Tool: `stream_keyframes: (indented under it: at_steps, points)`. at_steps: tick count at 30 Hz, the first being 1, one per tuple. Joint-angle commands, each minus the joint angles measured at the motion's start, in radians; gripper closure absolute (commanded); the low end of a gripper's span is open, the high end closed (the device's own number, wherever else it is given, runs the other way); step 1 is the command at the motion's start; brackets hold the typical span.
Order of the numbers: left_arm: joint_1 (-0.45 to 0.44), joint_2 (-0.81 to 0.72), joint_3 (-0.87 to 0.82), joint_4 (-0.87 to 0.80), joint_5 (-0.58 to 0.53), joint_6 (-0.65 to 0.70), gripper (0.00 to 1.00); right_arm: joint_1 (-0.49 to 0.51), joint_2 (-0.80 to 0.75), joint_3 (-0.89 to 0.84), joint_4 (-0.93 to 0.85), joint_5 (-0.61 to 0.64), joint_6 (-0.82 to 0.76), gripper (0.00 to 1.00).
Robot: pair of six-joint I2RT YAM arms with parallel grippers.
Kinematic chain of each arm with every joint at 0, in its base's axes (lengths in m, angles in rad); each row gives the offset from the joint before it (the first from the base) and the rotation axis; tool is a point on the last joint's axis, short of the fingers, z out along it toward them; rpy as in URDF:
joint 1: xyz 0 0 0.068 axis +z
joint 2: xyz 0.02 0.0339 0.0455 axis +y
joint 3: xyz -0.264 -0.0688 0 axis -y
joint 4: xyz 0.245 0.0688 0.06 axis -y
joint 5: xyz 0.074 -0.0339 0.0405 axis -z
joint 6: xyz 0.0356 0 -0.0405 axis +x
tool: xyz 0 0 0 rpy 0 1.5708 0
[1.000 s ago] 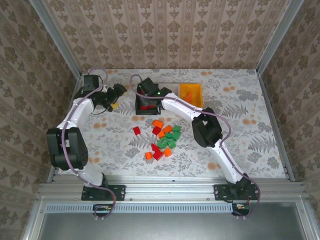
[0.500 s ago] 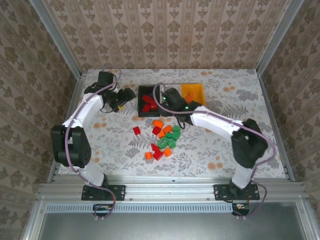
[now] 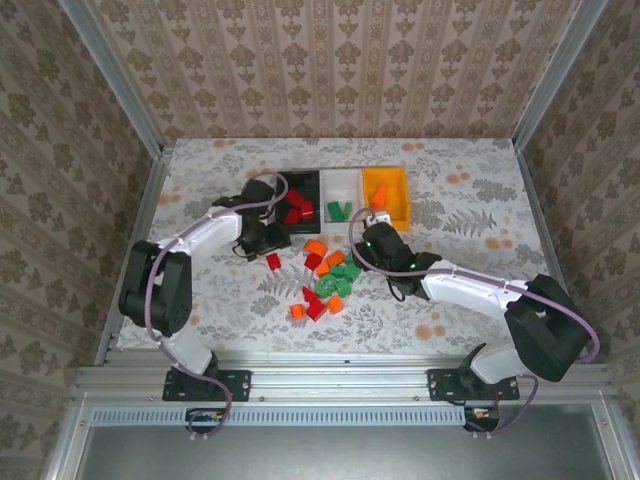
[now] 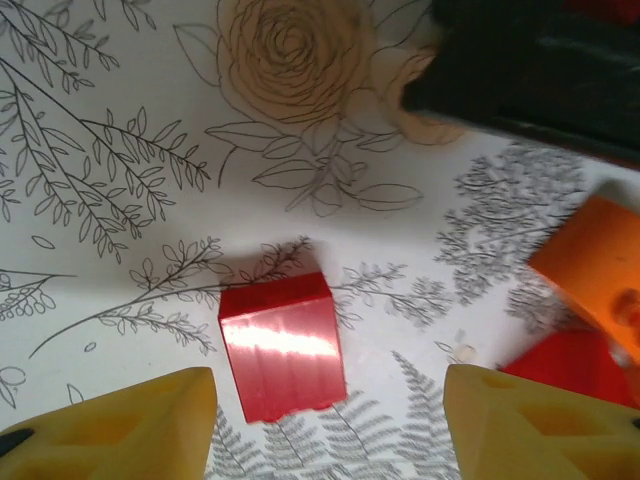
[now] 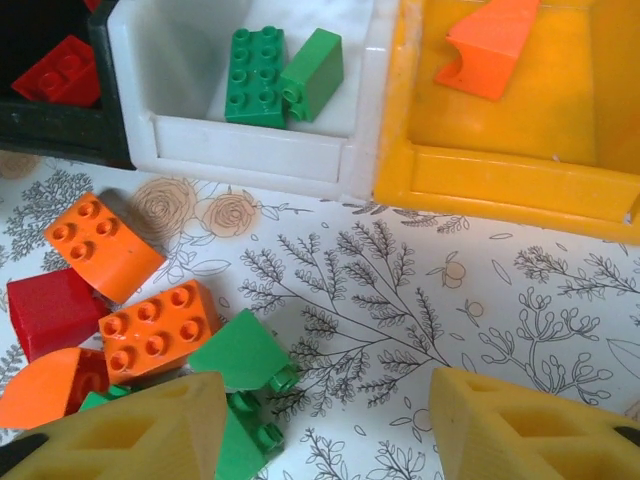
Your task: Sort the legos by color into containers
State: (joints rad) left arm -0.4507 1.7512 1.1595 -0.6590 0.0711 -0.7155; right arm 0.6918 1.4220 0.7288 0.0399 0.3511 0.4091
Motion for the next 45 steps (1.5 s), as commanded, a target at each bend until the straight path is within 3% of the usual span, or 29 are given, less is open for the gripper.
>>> stream_keyframes:
  at_steps: [1, 4, 13, 23, 28, 31, 36, 40, 45]
  points:
    - [-0.046, 0.018, -0.007, -0.018, -0.093, -0.041, 0.38, -0.002, -0.017, -0.006, 0.071, 0.054, 0.041, 0.43]
    - [-0.072, 0.032, -0.015, -0.027, -0.155, -0.062, 0.39, -0.002, -0.023, -0.011, 0.074, 0.044, 0.048, 0.43]
    - [-0.089, 0.094, -0.024, 0.03, -0.143, -0.084, 0.56, -0.002, -0.023, -0.021, 0.081, 0.043, 0.054, 0.43]
    - [-0.089, 0.108, -0.023, 0.006, -0.152, -0.067, 0.46, -0.002, -0.023, -0.022, 0.08, 0.045, 0.055, 0.43]
    - [-0.086, 0.126, -0.011, 0.011, -0.16, -0.056, 0.47, -0.002, -0.055, -0.024, 0.081, 0.046, 0.056, 0.43]
    - [-0.08, 0.138, 0.006, 0.01, -0.162, -0.047, 0.54, -0.002, -0.058, -0.025, 0.08, 0.047, 0.054, 0.44]
    - [-0.08, 0.132, 0.015, 0.009, -0.156, -0.037, 0.83, -0.002, -0.06, -0.025, 0.08, 0.044, 0.056, 0.43]
    - [-0.083, 0.078, 0.053, -0.013, -0.133, -0.016, 0.93, -0.002, -0.061, -0.026, 0.081, 0.047, 0.057, 0.44]
    - [-0.086, 0.057, 0.279, -0.08, -0.138, 0.061, 0.93, -0.001, -0.045, -0.025, 0.089, 0.045, 0.063, 0.44]
